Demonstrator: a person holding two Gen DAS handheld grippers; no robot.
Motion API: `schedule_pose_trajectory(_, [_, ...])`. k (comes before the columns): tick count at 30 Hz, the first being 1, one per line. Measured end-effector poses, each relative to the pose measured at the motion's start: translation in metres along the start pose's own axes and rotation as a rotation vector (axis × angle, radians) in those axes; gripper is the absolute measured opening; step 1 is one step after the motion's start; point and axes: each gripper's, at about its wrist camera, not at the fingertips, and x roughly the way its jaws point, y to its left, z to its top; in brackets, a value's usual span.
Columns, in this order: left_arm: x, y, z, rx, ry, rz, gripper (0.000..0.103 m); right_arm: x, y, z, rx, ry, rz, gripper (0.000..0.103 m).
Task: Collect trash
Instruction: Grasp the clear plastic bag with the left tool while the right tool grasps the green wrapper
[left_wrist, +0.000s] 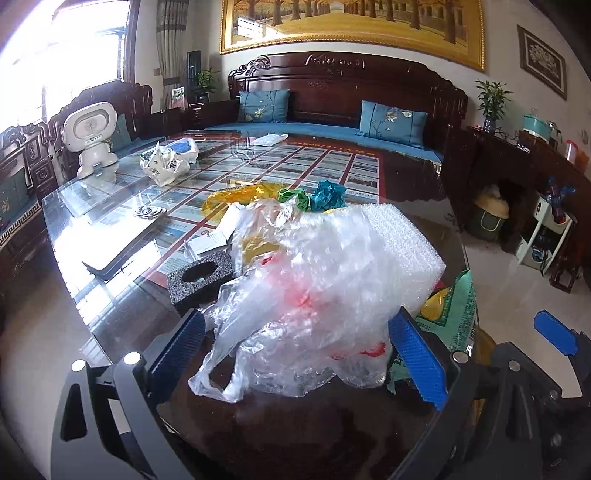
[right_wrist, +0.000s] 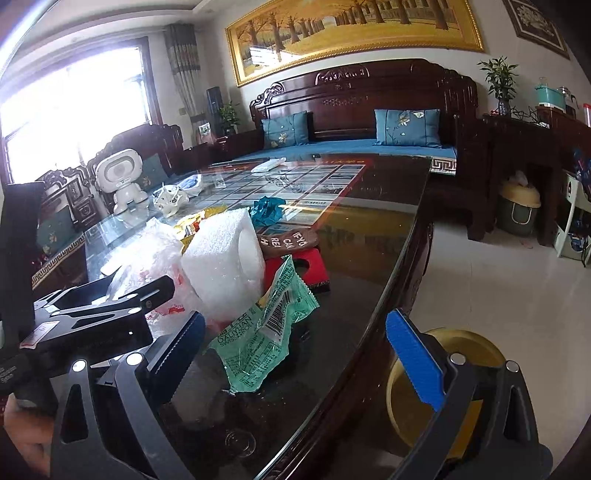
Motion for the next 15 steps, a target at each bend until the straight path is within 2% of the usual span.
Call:
schedule_pose_trajectory(2, [0.004, 0.005, 0.0, -0.019, 0.012, -0.016, 0.069, 0.0, 0.0, 0.0, -0.004, -0.004, 0.0, 0.095])
schedule_pose_trajectory(3, [0.006, 0.007, -0.001, -0.029, 0.027, -0.024, 0.053, 0.0, -0.001, 0.0, -0.004, -0.006, 0.004, 0.095])
schedule_pose_trajectory(4, [0.009, 0.01, -0.002, -0.04, 0.041, -0.036, 0.045, 0.001, -0.002, 0.0, -0.002, -0.004, 0.004, 0.095])
schedule_pose_trajectory(9, [0.008, 0.021, -0.006, -0.076, 0.038, -0.054, 0.026, 0.006, -0.004, -0.002, 0.027, 0.013, 0.034, 0.095])
schedule_pose_trajectory(15, [-0.018, 0.027, -0.012, -0.091, -0.016, -0.052, 0.024, 0.015, 0.012, -0.004, -0.026, 0.047, 0.066, 0.095])
